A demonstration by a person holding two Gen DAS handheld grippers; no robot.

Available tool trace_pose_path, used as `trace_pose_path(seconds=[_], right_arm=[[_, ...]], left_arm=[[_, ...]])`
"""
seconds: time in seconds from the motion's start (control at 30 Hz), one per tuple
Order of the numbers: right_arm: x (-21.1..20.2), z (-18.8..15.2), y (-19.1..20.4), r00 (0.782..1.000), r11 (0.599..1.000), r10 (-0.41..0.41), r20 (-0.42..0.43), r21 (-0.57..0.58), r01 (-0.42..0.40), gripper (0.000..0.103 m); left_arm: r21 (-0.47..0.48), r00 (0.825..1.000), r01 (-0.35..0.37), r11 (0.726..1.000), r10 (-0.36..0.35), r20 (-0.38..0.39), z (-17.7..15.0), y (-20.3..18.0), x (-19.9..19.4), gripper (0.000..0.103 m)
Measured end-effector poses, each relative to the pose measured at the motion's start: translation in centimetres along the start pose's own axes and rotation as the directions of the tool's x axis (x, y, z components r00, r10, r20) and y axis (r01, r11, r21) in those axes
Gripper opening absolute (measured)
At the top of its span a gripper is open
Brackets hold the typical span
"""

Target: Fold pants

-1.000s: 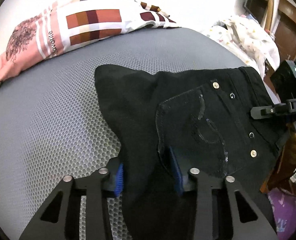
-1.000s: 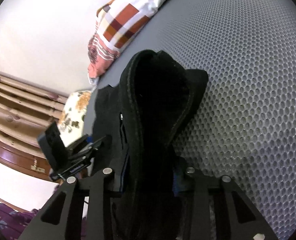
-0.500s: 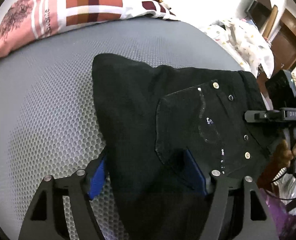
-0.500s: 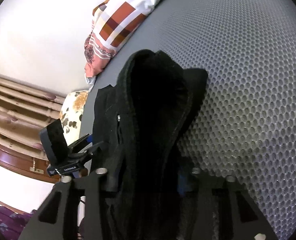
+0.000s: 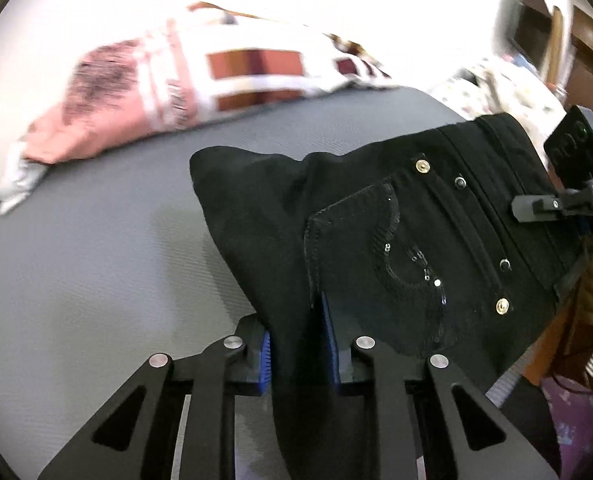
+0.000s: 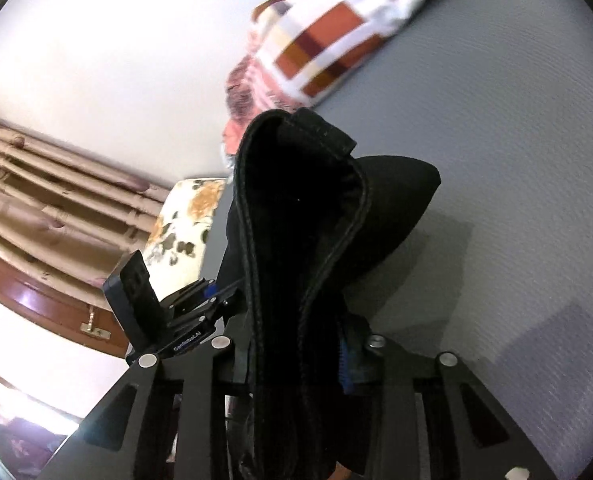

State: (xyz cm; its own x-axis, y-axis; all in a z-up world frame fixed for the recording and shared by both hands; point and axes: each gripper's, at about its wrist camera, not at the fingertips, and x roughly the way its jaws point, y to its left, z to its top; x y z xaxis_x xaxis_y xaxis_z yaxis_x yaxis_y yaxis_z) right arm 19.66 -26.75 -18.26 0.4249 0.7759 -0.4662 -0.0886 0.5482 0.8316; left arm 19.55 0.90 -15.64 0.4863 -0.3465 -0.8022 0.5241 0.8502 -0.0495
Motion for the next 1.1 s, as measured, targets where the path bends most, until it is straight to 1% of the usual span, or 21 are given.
trace_pose_path(seconds=[0.1,0.17,0.23,0.37,0.47,0.53,0.63,0.7,0.83,0.97,1.03,1.07,1.1], right_arm=[[3.6,2.3,1.1,0.999,0.999,0.029,-0.018,-0.026,-0.030,0.029],[5.8,3.7,1.6,0.998,0.998,0.052,-0.029,-0.037,-0.053,0.028],[8.2,5.2,2.1,0.997,0.996,0.064,-0.039,-0.055,-0.066,0.028],[13.0,8.5,2.4,0.995,0.994,0.085,-0.054,-0.061,-0.088,0.028],[15.8,10.4,2.3,0.995,0.995,0.075,-0.059,-0.064,-0.079,0.028],[17.4,11.3,1.7,0.995,0.995,0.075,-0.059,-0.057,-0.078,0.028],[18.5,12.5,0.9,0.997,0.997,0.066,-0.048,-0.045,-0.068,0.028],[18.7,12.6,0.1,0.997,0.997,0.062,-0.043,-0.034,-0.064,0.028],[18.5,12.2,-1.4,0.998,0.999,0.049,-0.039,-0.009,-0.050,0.027],[18.4,12.0,-1.6,0.998,0.999,0.049,-0.037,-0.010,-0.050,0.026],[18.4,12.0,-1.6,0.998,0.999,0.045,-0.040,-0.014,-0.046,0.026],[18.4,12.0,-1.6,0.998,0.999,0.042,-0.042,-0.014,-0.043,0.026],[18.5,11.9,-1.6,0.998,0.999,0.040,-0.043,-0.015,-0.040,0.026]], left_arm=[[-0.025,0.997,-0.072,0.997,0.073,0.032,0.8,3.3,-1.1,0.022],[-0.045,0.991,-0.125,0.991,0.127,0.045,1.4,5.7,-1.5,0.022],[-0.062,0.985,-0.159,0.985,0.163,0.055,1.7,7.5,-1.5,0.022],[-0.104,0.968,-0.233,0.967,0.241,0.073,2.5,11.7,-1.1,0.022],[-0.151,0.952,-0.275,0.949,0.291,0.099,3.1,14.6,-1.3,0.018],[-0.188,0.949,-0.266,0.945,0.291,0.120,3.8,16.8,-1.6,0.018],[-0.206,0.948,-0.279,0.938,0.303,0.095,4.3,18.8,-0.7,0.018],[-0.213,0.952,-0.272,0.938,0.295,0.080,4.1,19.3,-0.3,0.018],[-0.184,0.952,-0.286,0.940,0.301,0.056,3.4,18.9,0.8,0.018],[-0.218,0.968,-0.243,0.945,0.250,0.004,2.2,19.0,2.0,0.018],[-0.243,0.978,-0.208,0.948,0.209,-0.021,1.5,19.1,2.4,0.019],[-0.259,0.984,-0.176,0.950,0.172,-0.037,1.0,19.2,2.7,0.021],[-0.263,0.987,-0.162,0.951,0.156,-0.045,0.9,19.1,2.9,0.022]])
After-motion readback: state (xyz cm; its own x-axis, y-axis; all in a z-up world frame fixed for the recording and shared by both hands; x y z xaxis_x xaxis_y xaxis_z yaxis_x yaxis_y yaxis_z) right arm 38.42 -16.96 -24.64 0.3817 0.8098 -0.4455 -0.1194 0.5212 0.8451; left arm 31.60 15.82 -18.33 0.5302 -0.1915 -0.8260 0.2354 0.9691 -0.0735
